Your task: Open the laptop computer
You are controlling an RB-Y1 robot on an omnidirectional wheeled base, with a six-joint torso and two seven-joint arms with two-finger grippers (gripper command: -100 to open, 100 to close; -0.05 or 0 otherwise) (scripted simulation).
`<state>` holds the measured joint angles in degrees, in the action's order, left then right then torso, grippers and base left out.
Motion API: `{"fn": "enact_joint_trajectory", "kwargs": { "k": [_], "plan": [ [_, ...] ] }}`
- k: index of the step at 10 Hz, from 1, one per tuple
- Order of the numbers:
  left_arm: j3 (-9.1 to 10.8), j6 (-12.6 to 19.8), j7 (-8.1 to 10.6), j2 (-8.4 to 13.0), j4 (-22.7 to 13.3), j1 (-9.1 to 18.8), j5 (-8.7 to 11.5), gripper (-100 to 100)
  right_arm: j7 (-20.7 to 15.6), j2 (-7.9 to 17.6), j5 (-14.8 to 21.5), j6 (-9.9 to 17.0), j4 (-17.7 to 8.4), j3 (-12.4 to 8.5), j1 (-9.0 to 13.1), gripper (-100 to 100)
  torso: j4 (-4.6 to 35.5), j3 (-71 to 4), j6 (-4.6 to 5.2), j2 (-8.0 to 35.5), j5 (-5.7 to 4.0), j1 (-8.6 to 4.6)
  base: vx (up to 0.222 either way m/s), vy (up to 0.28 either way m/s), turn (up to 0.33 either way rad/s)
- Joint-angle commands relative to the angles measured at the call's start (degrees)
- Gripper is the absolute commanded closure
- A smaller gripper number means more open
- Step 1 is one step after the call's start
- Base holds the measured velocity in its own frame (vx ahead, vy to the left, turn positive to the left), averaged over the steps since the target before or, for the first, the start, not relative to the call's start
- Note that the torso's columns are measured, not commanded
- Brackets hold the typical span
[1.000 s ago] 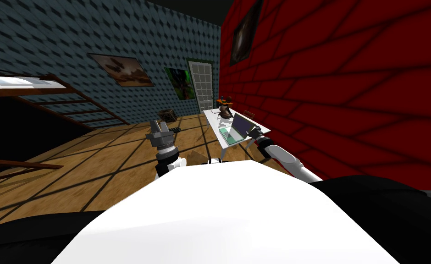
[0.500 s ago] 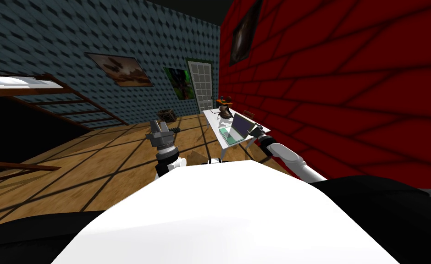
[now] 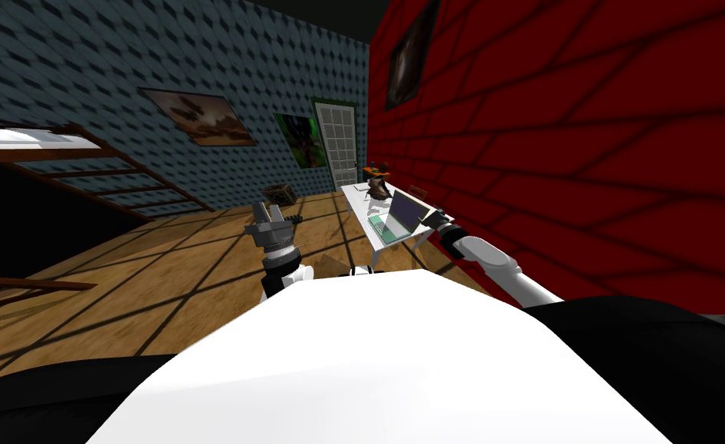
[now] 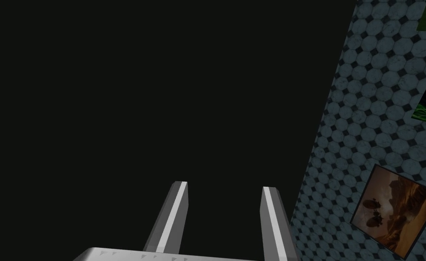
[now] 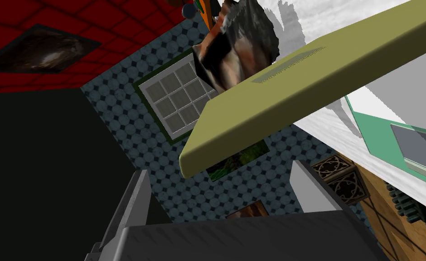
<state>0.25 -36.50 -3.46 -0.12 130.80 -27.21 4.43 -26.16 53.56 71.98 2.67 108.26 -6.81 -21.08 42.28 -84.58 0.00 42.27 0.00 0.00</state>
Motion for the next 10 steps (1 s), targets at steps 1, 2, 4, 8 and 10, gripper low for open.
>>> {"fn": "enact_joint_trajectory", "kwargs": {
  "k": [1,2,4,8,10],
  "plan": [
    [0.0,0.0,0.0,0.0,0.0,0.0,0.0,0,1.6,1.1,-3.1,-1.2,-1.4,-1.1,0.6,-100,0.0,0.0,0.0,0.0,0.0,-0.01,0.01,0.004,-0.018],
    [0.0,0.0,0.0,0.0,0.0,0.0,0.0,0,1.1,0.7,-2.3,-1.0,-1.2,-0.8,0.6,-100,0.0,0.0,0.0,0.0,-0.01,-0.01,0.0,0.0,0.0],
    [0.0,0.0,0.0,0.0,0.0,0.0,0.0,0,1.2,0.7,-2.4,-1.1,-1.3,-0.9,0.7,100,0.0,0.0,0.0,0.0,0.0,-0.01,0.0,0.0,0.0],
    [0.0,0.0,0.0,0.0,0.0,0.0,0.0,0,-3.9,-2.2,4.9,4.3,1.7,2.3,-1.0,100,-0.4,-0.1,-0.16,-0.2,-0.28,0.05,-0.014,0.007,0.046],
    [-0.01,0.0,0.0,0.0,0.0,0.0,0.0,0,-5.2,-2.9,7.3,5.6,2.4,3.1,-1.5,100,-0.3,-0.2,-0.01,-0.3,-0.29,-0.19,-0.018,0.028,0.041]
  ]
}}
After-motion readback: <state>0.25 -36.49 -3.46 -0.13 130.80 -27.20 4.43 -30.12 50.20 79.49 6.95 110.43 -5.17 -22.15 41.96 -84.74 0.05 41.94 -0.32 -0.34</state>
